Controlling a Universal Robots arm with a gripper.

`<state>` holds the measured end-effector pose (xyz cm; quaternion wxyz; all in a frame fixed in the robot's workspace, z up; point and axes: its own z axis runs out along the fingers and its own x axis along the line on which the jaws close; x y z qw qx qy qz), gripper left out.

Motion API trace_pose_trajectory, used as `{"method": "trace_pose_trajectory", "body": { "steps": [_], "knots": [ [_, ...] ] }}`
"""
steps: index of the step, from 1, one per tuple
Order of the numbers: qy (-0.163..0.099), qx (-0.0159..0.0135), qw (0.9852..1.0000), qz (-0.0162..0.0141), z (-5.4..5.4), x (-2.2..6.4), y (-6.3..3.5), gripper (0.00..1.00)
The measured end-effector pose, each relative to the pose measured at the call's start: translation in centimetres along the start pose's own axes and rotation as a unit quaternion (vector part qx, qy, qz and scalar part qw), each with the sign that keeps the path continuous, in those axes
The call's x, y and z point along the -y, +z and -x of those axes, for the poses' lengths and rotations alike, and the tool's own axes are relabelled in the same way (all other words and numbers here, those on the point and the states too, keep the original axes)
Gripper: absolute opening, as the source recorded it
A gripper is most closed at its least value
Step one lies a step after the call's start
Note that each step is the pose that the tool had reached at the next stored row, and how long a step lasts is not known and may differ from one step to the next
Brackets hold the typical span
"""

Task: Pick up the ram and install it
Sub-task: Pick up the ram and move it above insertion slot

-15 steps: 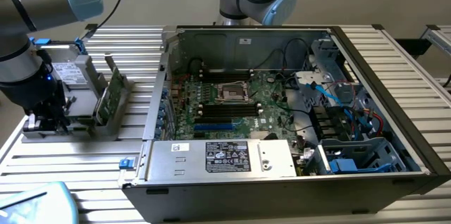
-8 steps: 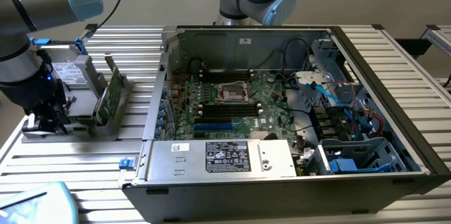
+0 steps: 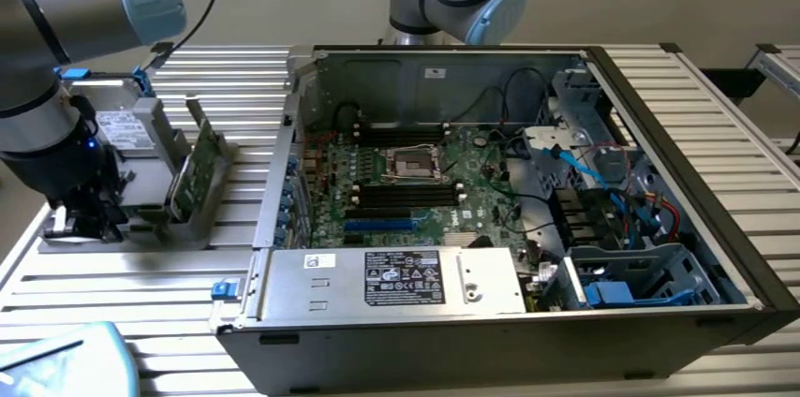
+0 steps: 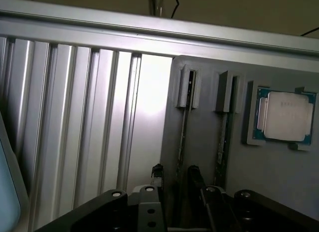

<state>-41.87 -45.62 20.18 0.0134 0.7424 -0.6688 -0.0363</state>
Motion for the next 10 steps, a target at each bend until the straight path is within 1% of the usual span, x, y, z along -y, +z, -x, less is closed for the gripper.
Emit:
{"method": "trace_pose_trajectory", "body": {
  "steps": [4,6,10],
  "knots": [
    [0.0,0.0,1.0,0.0001,0.0,-0.01,0.01,0.34],
    [0.0,0.0006,1.0,0.0,0.01,-0.01,0.05,0.34],
    [0.001,0.0055,1.0,-0.0002,0.02,-0.06,0.11,0.34]
  ]
}}
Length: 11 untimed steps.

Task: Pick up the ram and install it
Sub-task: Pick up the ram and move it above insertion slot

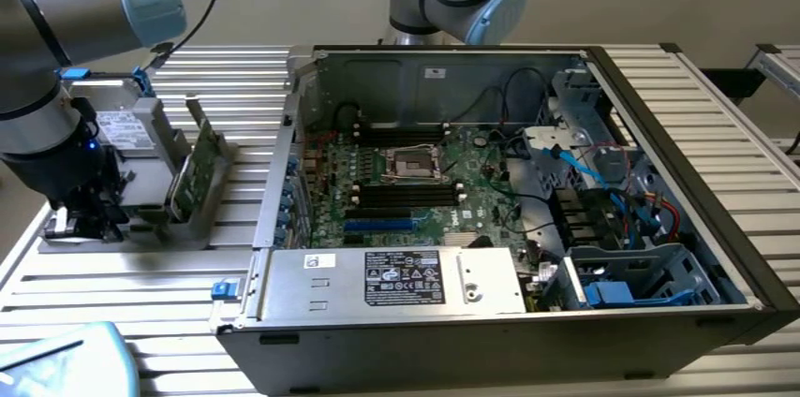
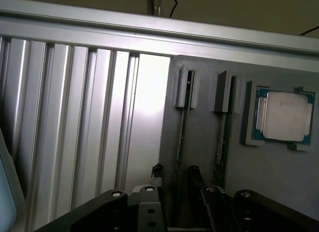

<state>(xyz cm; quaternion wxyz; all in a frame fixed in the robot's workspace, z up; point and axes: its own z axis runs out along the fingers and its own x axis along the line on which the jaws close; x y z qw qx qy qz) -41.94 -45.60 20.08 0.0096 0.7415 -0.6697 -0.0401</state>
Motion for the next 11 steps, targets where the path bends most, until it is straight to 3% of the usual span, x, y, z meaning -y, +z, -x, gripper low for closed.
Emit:
{"method": "trace_pose_trajectory", "body": {
  "steps": [11],
  "knots": [
    [0.001,0.0008,1.0,0.0005,0.03,-0.38,0.09,0.34]
  ]
}}
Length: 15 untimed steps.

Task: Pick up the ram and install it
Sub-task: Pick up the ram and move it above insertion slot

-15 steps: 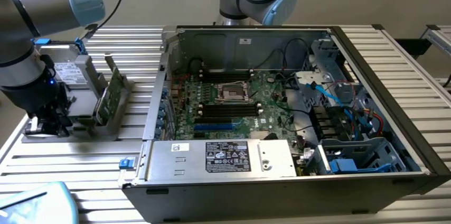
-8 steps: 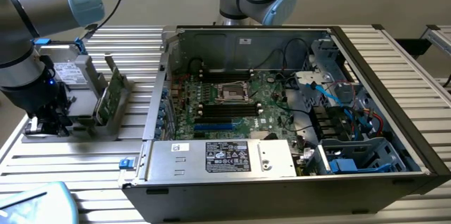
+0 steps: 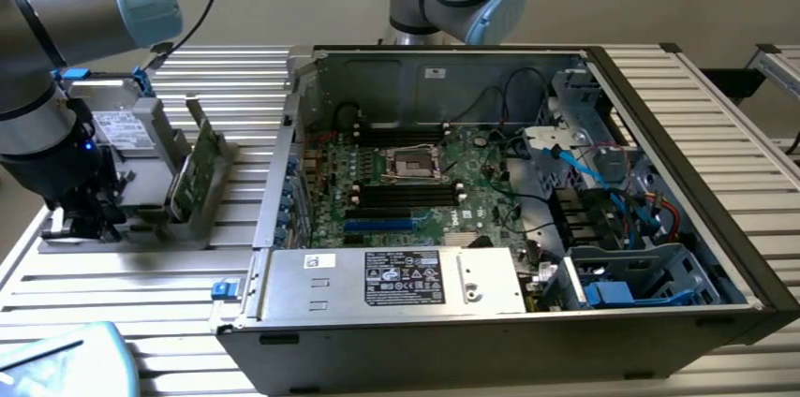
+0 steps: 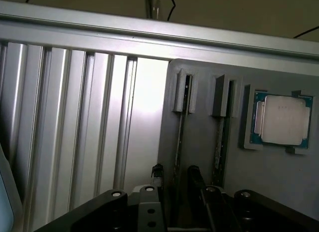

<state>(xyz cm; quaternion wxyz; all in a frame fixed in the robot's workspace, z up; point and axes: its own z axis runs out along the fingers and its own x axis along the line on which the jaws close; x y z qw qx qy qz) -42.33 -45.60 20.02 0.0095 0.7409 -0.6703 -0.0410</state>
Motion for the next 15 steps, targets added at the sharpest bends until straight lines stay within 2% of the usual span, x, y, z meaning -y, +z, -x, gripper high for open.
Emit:
{"method": "trace_pose_trajectory", "body": {
  "steps": [10,15],
  "knots": [
    [0.0,0.0008,1.0,0.0001,0.02,-0.18,0.11,0.34],
    [0.0,0.0042,1.0,-0.0002,0.02,-0.17,0.17,0.34]
  ]
}}
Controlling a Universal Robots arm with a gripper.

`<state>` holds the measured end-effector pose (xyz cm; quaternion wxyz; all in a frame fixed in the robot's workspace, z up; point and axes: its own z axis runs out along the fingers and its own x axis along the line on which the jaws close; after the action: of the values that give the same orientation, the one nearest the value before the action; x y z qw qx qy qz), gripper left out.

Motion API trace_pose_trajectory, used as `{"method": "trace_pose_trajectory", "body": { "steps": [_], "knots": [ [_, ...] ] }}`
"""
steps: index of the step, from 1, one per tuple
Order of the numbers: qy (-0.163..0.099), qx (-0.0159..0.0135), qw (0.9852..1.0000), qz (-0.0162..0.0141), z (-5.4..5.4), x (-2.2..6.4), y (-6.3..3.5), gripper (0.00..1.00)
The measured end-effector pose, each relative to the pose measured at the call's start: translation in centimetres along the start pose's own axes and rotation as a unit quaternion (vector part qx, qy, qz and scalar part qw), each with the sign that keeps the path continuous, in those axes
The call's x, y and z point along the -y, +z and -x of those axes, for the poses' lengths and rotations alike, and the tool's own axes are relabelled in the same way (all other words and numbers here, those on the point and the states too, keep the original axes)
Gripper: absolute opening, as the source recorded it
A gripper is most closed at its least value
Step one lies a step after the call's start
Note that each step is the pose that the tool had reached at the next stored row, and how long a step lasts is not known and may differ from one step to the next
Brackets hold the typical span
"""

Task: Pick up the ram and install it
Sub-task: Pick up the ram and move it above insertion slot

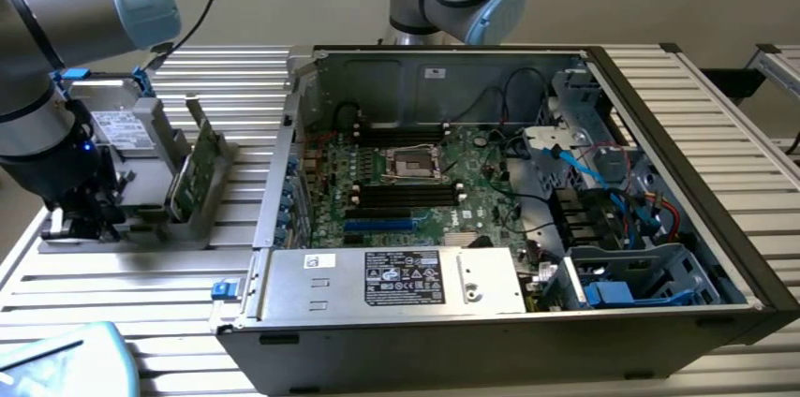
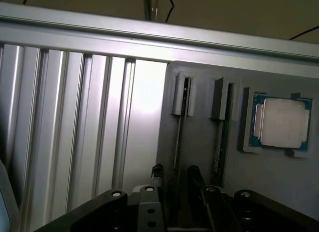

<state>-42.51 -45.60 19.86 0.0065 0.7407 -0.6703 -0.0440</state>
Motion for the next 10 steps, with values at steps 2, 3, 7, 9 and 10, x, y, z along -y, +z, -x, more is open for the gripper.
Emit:
{"method": "trace_pose_trajectory", "body": {
  "steps": [2,3,7,9,10],
  "knots": [
    [0.0,0.0016,1.0,-0.0001,0.0,0.0,0.02,0.31],
    [0.0,0.0023,1.0,-0.0001,0.0,0.0,0.02,0.31],
    [0.0,0.0055,1.0,0.0006,-0.03,0.0,0.02,0.14],
    [0.0,0.0065,1.0,0.001,-0.04,0.01,0.03,0.13],
    [0.0,0.0073,1.0,0.0015,-0.05,0.0,0.03,0.13]
  ]
}}
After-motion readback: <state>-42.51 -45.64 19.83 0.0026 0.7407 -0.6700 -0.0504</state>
